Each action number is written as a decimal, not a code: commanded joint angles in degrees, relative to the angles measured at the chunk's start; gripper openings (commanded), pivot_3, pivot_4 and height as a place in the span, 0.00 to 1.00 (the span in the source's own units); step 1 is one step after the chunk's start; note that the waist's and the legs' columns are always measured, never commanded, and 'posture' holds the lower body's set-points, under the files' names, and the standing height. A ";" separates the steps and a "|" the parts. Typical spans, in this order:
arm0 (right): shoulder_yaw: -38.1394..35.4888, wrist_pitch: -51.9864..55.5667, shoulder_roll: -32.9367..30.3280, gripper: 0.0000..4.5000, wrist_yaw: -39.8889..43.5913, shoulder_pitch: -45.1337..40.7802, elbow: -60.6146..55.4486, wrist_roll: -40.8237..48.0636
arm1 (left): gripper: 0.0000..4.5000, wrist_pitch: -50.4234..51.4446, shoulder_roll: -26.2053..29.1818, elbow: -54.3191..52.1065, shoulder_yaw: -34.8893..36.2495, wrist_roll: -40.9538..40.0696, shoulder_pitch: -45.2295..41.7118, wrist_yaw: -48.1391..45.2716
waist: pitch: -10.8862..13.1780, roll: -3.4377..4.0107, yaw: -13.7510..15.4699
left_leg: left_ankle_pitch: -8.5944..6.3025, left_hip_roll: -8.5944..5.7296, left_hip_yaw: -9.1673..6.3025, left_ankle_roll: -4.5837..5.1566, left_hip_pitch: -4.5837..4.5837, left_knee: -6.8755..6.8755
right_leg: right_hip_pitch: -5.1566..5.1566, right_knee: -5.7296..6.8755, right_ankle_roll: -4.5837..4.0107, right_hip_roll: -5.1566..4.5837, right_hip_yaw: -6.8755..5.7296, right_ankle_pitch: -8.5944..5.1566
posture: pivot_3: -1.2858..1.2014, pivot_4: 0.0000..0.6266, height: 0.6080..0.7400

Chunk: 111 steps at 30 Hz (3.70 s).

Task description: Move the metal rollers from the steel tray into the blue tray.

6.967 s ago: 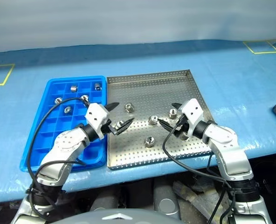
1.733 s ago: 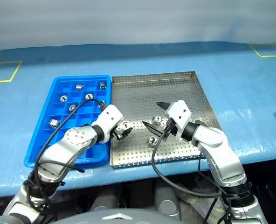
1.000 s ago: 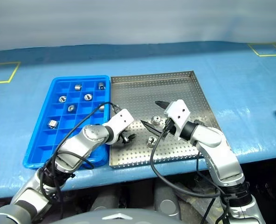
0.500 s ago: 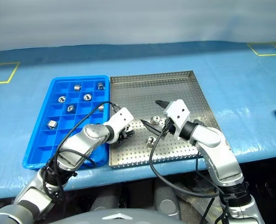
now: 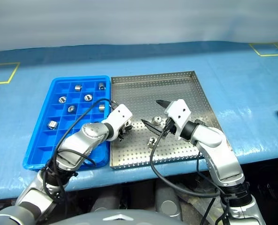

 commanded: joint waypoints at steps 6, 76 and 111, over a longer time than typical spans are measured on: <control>-0.54 -1.44 -0.04 1.00 0.58 -0.80 -0.75 0.34 | 0.37 -10.40 -5.47 -8.80 15.92 2.87 6.16 10.13 | 0.00 0.00 0.49 | -0.02 -0.01 0.00 0.02 -0.02 0.00 | -0.01 -0.02 0.02 -0.25 -0.02 0.02 | 0.45 0.24 1.00; 5.80 -1.54 3.85 1.00 7.88 -6.25 2.96 3.32 | 0.78 12.64 -3.97 -37.75 34.70 -15.23 19.30 -0.93 | -0.01 -0.18 4.74 | 0.27 -0.06 -0.52 -0.52 0.01 -0.15 | 0.13 0.00 -0.49 -0.26 -0.50 -0.21 | 0.50 0.24 1.00; -2.71 -0.34 -0.23 1.00 -6.00 1.10 0.08 -7.66 | 0.78 -4.26 -1.96 -1.15 -3.59 -12.64 6.07 -12.36 | 0.00 -0.11 -2.09 | 0.03 0.00 -0.07 -0.06 0.00 -0.07 | 0.02 -0.01 -0.27 0.05 -0.08 -0.16 | 0.41 0.24 1.00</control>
